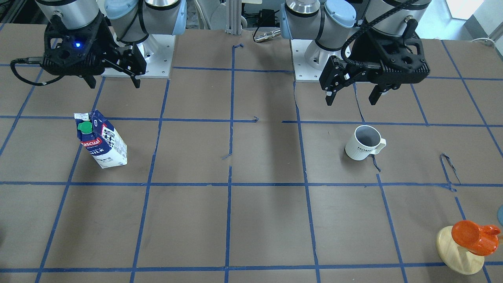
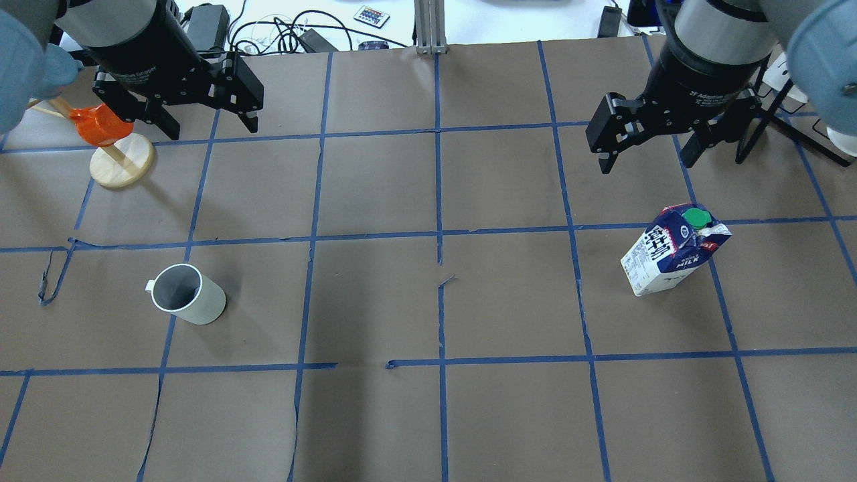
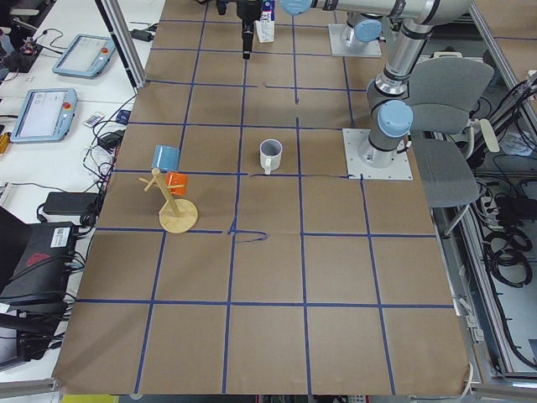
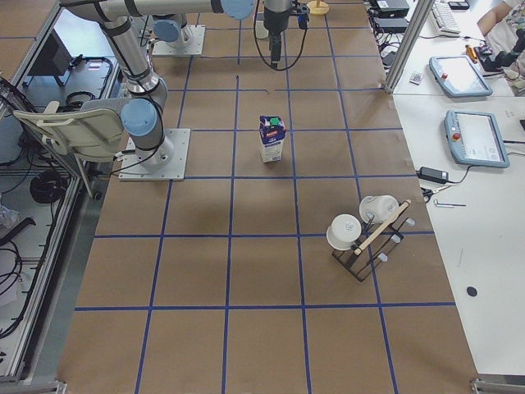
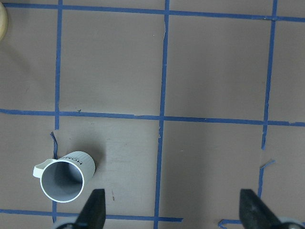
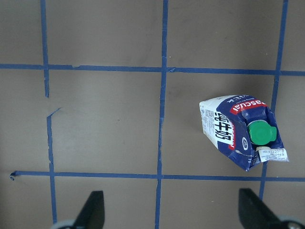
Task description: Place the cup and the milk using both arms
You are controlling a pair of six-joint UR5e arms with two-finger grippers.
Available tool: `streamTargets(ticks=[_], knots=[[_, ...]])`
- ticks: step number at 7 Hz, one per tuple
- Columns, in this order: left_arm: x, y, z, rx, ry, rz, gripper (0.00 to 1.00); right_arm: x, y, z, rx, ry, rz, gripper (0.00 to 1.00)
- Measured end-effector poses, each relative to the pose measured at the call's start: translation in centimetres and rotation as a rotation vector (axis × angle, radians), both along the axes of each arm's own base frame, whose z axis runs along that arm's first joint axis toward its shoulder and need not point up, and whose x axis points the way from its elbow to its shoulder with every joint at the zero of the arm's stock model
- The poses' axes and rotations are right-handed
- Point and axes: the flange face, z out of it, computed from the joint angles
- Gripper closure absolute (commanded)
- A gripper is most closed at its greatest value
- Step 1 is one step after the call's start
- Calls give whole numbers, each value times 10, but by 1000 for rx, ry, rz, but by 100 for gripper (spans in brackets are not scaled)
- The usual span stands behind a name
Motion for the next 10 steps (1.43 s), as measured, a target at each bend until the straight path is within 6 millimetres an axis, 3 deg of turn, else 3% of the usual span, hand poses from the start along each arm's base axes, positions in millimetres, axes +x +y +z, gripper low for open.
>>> streamTargets(ticks=[10], knots=[[0,6,-7,23,-2,3,0,0,-2,-6,19,-3,-8,0]])
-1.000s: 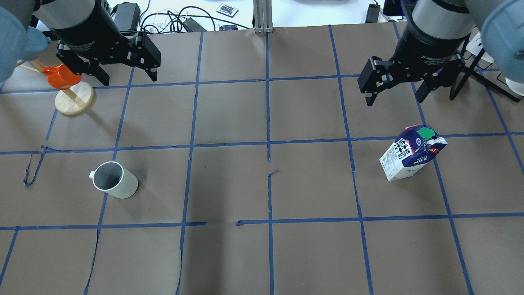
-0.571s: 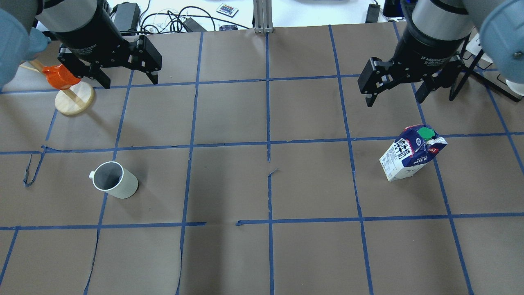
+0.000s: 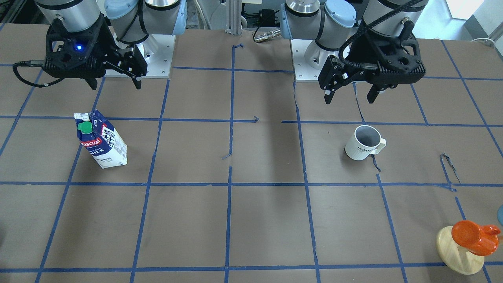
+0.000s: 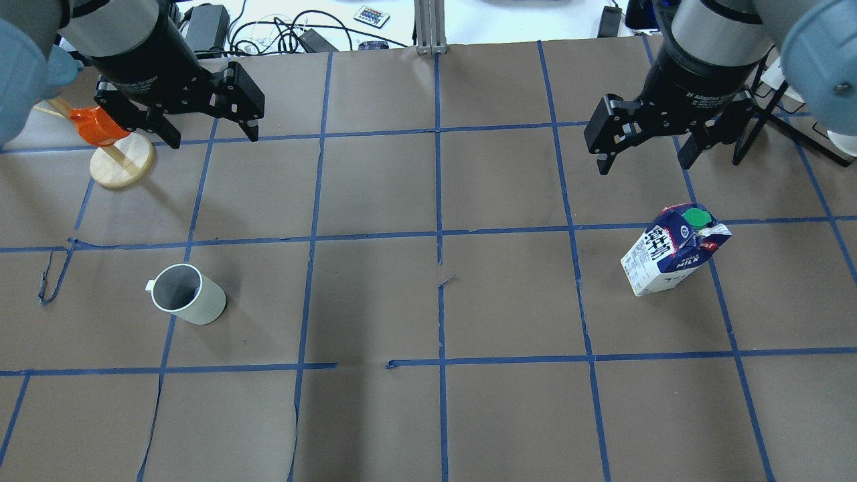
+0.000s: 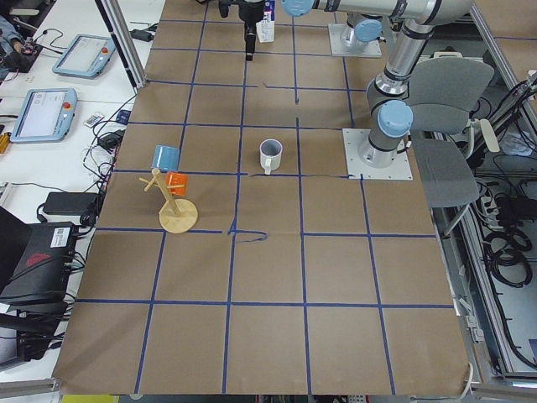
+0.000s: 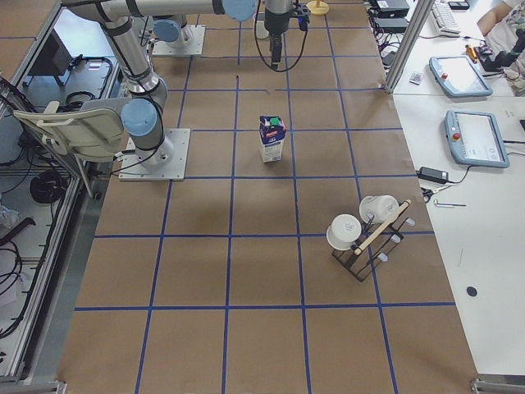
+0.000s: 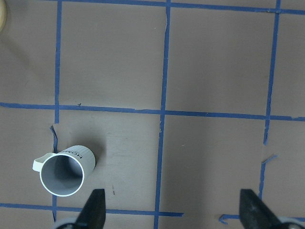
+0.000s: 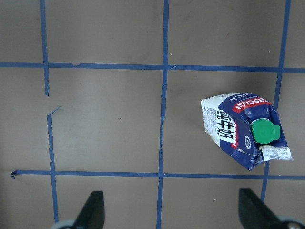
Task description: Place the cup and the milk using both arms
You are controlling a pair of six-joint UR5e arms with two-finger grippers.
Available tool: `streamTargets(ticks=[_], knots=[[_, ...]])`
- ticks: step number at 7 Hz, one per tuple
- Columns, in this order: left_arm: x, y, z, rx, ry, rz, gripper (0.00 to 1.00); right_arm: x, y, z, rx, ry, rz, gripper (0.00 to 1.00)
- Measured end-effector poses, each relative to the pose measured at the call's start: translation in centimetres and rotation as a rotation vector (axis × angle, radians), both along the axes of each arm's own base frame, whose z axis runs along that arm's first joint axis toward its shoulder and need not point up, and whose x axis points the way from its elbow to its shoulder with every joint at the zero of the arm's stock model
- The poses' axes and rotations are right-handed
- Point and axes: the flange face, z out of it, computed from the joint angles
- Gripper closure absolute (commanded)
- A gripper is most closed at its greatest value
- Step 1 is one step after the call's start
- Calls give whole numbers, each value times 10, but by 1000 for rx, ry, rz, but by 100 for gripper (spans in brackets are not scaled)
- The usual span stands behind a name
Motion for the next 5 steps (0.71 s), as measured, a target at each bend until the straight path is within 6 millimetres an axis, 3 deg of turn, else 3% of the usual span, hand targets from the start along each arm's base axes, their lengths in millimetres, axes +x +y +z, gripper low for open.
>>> streamTargets(ticks=[5], knots=[[14,-2,-3,6,-52,-19,0,-11,-3,-17,29,8,3,0]])
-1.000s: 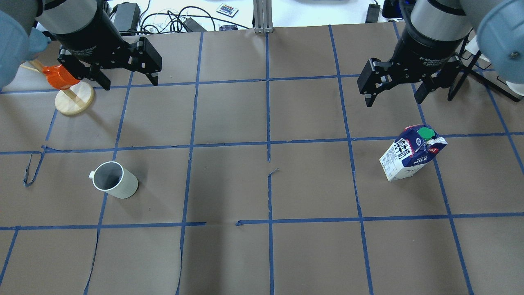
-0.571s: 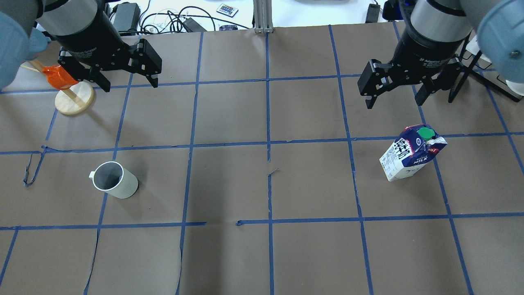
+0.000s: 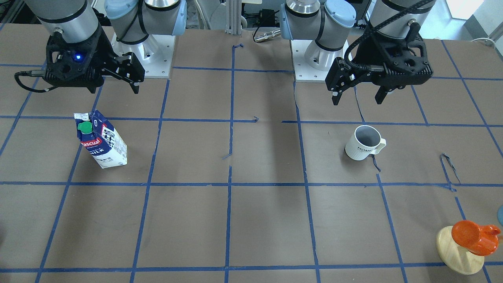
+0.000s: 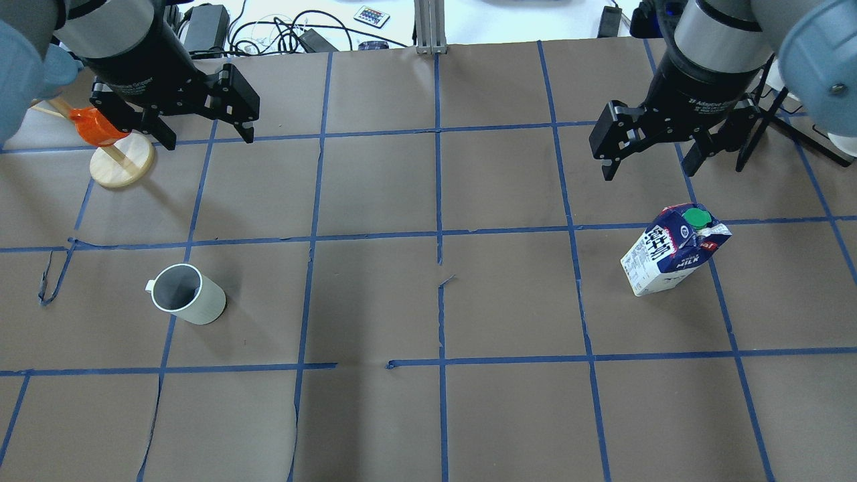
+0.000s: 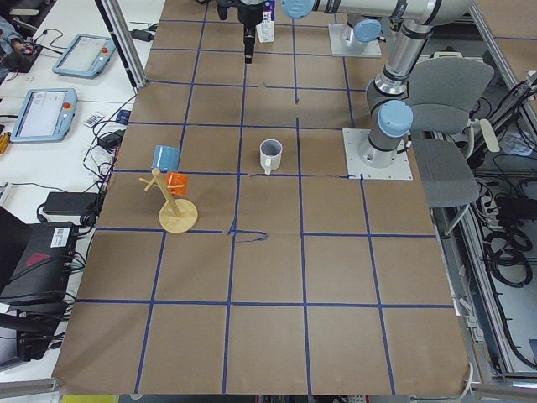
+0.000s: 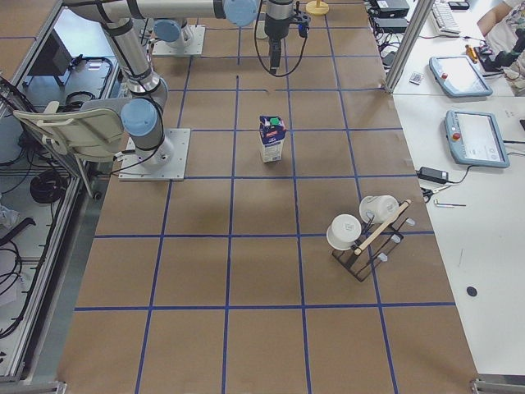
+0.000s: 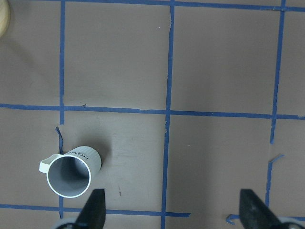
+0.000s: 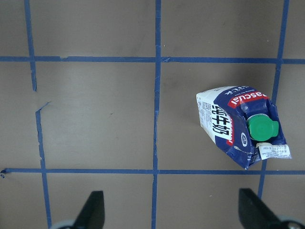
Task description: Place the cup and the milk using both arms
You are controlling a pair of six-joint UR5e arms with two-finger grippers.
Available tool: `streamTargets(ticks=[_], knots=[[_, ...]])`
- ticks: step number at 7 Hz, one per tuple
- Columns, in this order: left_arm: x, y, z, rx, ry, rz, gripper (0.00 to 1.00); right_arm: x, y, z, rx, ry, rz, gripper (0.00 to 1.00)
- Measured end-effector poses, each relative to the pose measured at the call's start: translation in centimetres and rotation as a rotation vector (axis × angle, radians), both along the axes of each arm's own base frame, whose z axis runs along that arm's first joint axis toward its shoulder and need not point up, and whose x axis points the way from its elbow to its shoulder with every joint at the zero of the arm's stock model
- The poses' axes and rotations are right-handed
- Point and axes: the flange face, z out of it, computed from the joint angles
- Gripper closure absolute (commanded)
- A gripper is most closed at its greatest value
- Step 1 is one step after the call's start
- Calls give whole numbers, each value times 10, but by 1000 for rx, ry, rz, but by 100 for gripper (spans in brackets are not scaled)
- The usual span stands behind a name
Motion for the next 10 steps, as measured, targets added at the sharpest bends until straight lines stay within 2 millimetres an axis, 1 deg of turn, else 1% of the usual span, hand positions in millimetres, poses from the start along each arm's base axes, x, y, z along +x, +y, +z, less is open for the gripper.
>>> streamTargets(ticks=[1,2,3,4,5,6,7,8,9,10], knots=[[4,1,-14,26,-19,0,0,-9,-2,-2,2,-1,20,0],[12,0,-42,52,-26,10,0,-25,-8,-5,4,-5,33,0],[33,-2,-82,77,-29,13,0,-49,-17,-10,2,-10,57,0],[62,5,-128,130,-22,-6,2,-72,-26,-20,-7,-14,90,0],[84,18,-173,177,-10,-26,0,-93,-32,-38,-13,-17,108,0],[94,28,-211,192,-6,-40,0,-105,-37,-60,-27,-16,119,0],[97,37,-239,207,-2,-72,9,-111,-38,-85,-36,-12,127,0],[98,42,-257,224,0,-104,31,-113,-36,-106,-29,-14,130,0],[99,43,-268,232,1,-118,85,-114,-34,-119,-15,-18,133,0],[101,43,-277,237,-8,-123,100,-114,-33,-128,1,-20,134,0]])
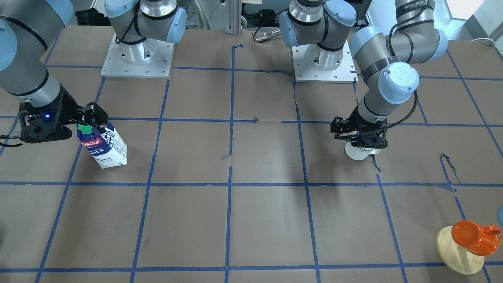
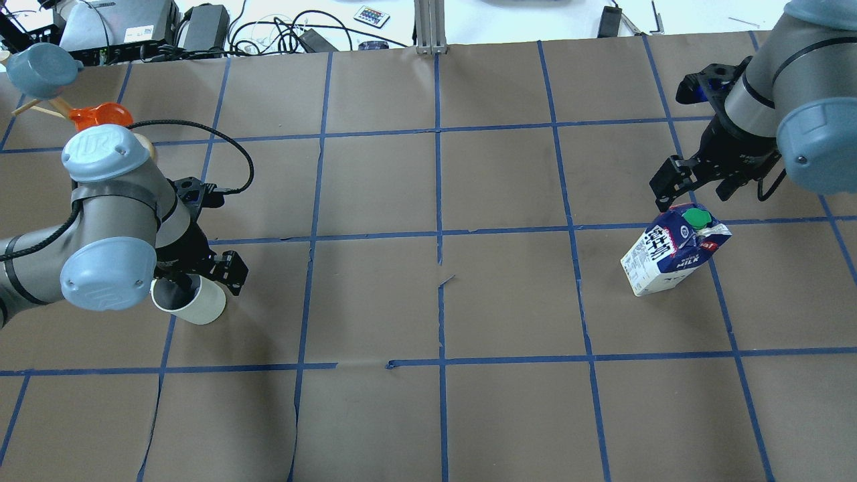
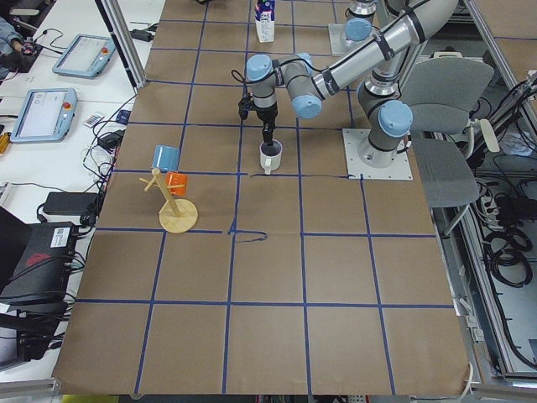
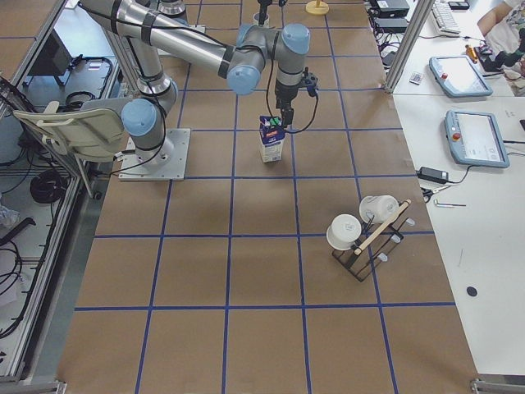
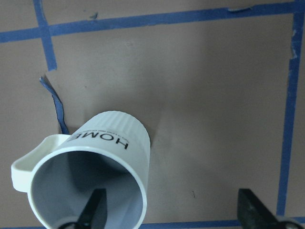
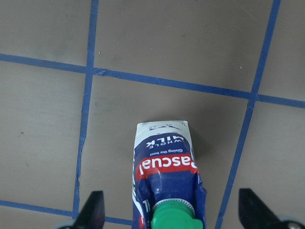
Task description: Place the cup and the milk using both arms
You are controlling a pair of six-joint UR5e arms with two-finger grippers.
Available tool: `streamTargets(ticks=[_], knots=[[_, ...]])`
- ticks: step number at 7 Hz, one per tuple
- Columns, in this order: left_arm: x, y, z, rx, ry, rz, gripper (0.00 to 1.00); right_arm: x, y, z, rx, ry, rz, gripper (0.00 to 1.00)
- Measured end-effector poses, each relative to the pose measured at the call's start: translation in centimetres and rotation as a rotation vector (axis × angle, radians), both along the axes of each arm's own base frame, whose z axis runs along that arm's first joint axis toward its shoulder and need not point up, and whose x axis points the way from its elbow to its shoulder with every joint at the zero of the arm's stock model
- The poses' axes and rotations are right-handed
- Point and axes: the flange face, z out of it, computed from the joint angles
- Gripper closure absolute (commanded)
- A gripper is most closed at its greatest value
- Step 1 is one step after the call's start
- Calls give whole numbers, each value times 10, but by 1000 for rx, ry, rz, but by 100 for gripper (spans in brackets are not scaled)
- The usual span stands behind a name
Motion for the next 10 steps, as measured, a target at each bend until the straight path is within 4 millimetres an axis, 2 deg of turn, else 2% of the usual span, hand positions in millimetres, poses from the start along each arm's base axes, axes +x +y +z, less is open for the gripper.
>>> streamTargets(ticks=[2,4,5,6,7,8,10], knots=[[7,-5,-9,-9,-47,-5,100,-11,5,-14,38,9,-17,0],[5,-9,-7,-24,-66,17,100,-20,13,-28,79,2,-38,0],[-4,-15,-2,-46,-71,51,100,-20,17,-30,94,-5,-43,8],[-27,-25,11,-83,-71,59,100,-19,18,-30,100,-11,-45,21],[-70,-35,28,-121,-68,68,100,-19,18,-29,101,-15,-47,22],[-119,-40,40,-144,-62,109,100,-19,18,-28,98,-19,-48,30],[-195,-50,45,-167,-25,177,100,-17,17,-26,93,-23,-48,60]])
